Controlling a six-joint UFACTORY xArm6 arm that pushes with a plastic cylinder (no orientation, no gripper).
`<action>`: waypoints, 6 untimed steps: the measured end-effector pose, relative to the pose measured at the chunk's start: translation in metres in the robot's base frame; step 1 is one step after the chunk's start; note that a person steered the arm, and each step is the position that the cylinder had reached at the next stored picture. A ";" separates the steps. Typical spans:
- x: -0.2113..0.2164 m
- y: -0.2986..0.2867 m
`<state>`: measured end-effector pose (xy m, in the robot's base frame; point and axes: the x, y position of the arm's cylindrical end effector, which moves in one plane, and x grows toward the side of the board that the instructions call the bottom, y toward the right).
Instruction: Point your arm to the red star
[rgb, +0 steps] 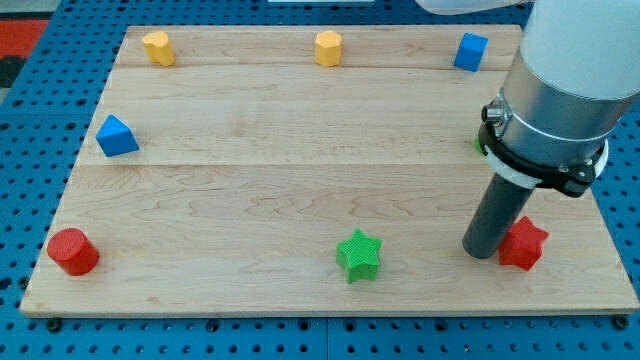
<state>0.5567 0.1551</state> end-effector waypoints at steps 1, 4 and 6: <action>-0.001 0.000; -0.059 -0.032; -0.068 0.037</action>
